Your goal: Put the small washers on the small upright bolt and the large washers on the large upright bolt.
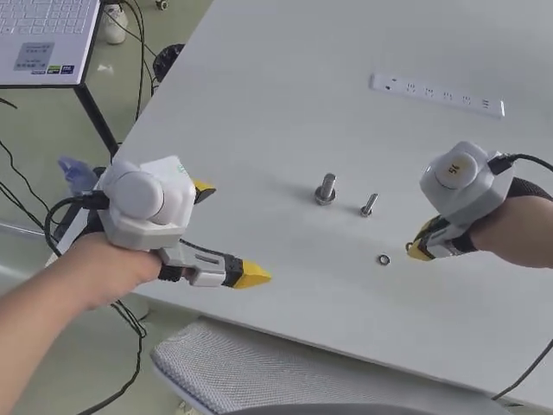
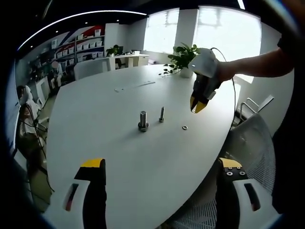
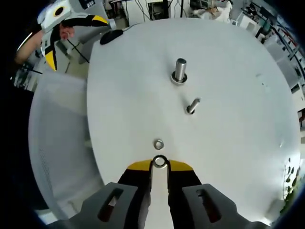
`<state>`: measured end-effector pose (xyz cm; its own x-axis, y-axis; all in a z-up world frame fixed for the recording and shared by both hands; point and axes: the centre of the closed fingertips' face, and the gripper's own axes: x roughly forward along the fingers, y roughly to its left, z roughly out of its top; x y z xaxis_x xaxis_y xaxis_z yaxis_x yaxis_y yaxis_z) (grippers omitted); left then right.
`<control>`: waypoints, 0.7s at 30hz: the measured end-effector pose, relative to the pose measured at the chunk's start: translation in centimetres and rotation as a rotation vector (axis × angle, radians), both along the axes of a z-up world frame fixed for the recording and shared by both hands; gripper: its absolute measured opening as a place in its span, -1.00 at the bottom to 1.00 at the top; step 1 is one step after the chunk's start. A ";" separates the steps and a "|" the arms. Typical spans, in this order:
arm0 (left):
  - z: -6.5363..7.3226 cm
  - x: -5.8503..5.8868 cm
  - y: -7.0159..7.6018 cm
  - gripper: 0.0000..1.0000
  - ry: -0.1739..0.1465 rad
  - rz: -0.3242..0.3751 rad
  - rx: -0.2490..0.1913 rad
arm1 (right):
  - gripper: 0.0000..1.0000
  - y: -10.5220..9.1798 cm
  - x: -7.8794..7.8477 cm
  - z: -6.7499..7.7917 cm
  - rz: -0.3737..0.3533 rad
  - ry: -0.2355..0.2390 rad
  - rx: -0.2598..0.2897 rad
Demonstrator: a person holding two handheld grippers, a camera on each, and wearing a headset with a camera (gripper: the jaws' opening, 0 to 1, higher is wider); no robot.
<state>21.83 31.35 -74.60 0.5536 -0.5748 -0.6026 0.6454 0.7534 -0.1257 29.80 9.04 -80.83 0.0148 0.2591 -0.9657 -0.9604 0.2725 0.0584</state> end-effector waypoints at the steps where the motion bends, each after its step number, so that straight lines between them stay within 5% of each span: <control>1: 0.0 0.0 0.1 0.94 -0.002 -0.001 0.002 | -0.77 0.1 0.1 0.1 0.000 -0.002 0.000; 3: 0.5 0.2 0.0 0.92 -0.041 -0.011 -0.003 | -0.77 0.3 0.3 0.3 0.001 -0.007 0.003; 21: 0.1 -0.1 0.5 0.90 -0.024 -0.029 -0.007 | -0.77 3.9 4.2 1.5 0.012 -0.071 0.034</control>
<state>21.72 31.89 -74.47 0.5512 -0.5946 -0.5854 0.6696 0.7338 -0.1149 34.01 12.92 -79.29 0.0799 0.2926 -0.9529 -0.9655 0.2604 -0.0010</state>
